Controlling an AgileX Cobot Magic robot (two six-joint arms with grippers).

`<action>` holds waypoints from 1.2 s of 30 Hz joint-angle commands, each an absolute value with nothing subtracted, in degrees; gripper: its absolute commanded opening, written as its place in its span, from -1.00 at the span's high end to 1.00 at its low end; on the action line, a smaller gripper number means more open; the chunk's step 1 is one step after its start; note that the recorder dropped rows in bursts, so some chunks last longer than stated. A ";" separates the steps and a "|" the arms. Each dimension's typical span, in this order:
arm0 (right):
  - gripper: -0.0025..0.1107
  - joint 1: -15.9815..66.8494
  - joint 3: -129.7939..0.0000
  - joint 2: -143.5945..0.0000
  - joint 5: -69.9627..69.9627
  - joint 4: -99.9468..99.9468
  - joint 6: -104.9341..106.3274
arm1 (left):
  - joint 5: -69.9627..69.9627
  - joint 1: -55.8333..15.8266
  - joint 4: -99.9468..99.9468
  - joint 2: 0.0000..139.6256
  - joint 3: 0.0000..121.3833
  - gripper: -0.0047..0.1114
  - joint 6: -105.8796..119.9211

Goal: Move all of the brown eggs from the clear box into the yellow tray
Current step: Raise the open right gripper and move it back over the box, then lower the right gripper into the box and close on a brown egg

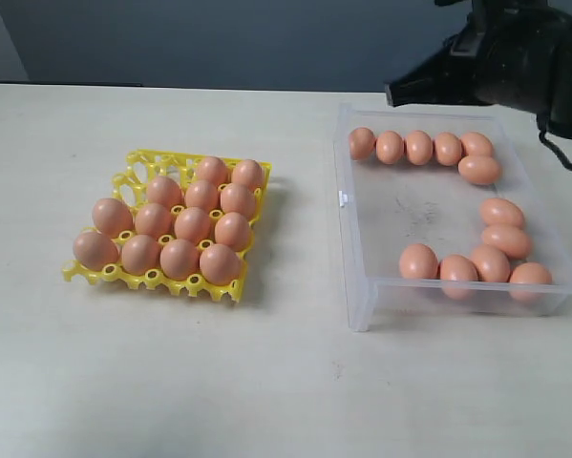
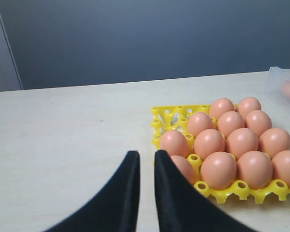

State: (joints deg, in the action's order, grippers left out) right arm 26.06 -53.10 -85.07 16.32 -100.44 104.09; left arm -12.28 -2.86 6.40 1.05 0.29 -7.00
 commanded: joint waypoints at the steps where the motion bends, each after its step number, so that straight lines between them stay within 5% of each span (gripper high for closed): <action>1: 0.96 18.44 -51.04 -87.33 -9.70 -99.95 91.24 | -11.93 -2.96 6.51 1.40 0.00 0.71 -7.05; 7: 0.97 13.78 -54.53 -89.96 -35.21 -75.62 58.06 | -11.93 -2.96 6.51 1.40 0.00 0.71 -7.05; 16: 0.97 13.78 -64.18 -92.56 -32.21 -17.47 14.73 | -11.93 -2.96 6.51 1.40 0.00 0.71 -7.05; 22: 0.96 14.20 -68.61 -101.40 -46.78 -12.84 11.96 | -11.93 -2.96 6.51 1.40 0.00 0.71 -7.05; 26: 0.68 17.30 -68.61 -102.25 -48.27 -10.28 11.96 | -11.93 -2.96 6.51 1.40 0.00 0.71 -7.05; 31: 0.07 19.46 -68.61 -103.80 -47.79 -9.04 9.71 | -11.93 -2.96 6.51 1.40 0.00 0.71 -7.05; 36: 0.10 19.46 -68.61 -106.57 -49.91 -5.08 5.64 | -11.93 -2.96 6.51 1.40 0.00 0.71 -7.05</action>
State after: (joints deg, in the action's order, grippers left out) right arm 19.50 -68.18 -105.41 -48.70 -8.30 7.79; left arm -12.28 -2.86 6.40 1.05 0.29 -7.00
